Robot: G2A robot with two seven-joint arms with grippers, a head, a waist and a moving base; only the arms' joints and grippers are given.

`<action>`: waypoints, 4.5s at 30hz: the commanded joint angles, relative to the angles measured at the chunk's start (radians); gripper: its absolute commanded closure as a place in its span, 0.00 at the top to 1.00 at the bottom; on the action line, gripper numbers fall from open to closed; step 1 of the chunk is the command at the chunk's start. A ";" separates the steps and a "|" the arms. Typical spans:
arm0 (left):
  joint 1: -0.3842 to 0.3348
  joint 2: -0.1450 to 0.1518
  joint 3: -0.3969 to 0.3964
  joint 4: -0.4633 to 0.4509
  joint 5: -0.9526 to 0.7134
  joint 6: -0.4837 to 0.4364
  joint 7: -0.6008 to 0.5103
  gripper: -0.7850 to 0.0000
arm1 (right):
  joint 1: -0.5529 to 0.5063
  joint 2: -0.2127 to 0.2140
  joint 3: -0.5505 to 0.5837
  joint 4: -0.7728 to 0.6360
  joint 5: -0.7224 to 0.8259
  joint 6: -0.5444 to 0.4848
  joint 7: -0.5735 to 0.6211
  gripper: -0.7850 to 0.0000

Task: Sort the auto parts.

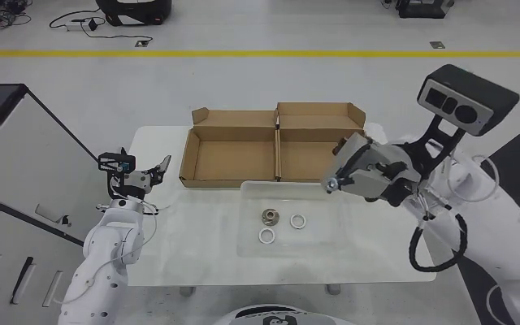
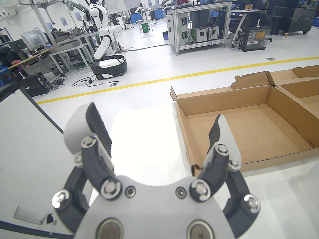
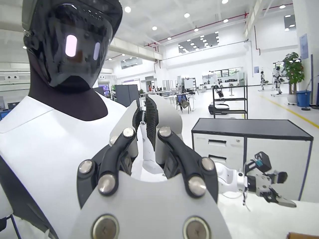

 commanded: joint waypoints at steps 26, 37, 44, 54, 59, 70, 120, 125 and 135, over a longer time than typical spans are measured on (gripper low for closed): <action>0.000 0.000 0.000 0.000 0.000 0.000 0.000 1.00 | 0.061 -0.075 0.004 0.033 -0.125 0.150 0.170 0.00; 0.000 0.000 0.000 0.000 0.000 0.000 0.000 1.00 | 0.011 -0.089 0.044 0.024 0.023 0.082 0.147 0.00; 0.000 0.000 0.000 0.000 0.000 0.000 0.000 1.00 | -0.025 -0.099 0.040 0.010 0.123 0.041 0.134 0.00; 0.000 0.000 0.000 0.000 0.000 0.000 0.000 1.00 | -0.025 -0.099 0.040 0.010 0.123 0.041 0.134 0.00; 0.000 0.000 0.000 0.000 0.000 0.000 0.000 1.00 | -0.025 -0.099 0.040 0.010 0.123 0.041 0.134 0.00; 0.000 0.000 0.000 0.000 0.000 0.000 0.000 1.00 | -0.025 -0.099 0.040 0.010 0.123 0.041 0.134 0.00; 0.000 0.000 0.000 0.000 0.000 0.000 0.000 1.00 | 0.101 -0.050 0.313 0.346 -0.449 0.492 0.662 0.00; 0.000 0.000 0.000 0.000 0.000 0.000 0.000 1.00 | 0.273 -0.084 0.150 0.489 -0.576 0.463 0.736 0.00; 0.000 0.000 0.000 0.000 0.000 0.000 0.000 1.00 | 0.518 -0.176 -0.153 0.729 -0.788 0.362 0.832 0.00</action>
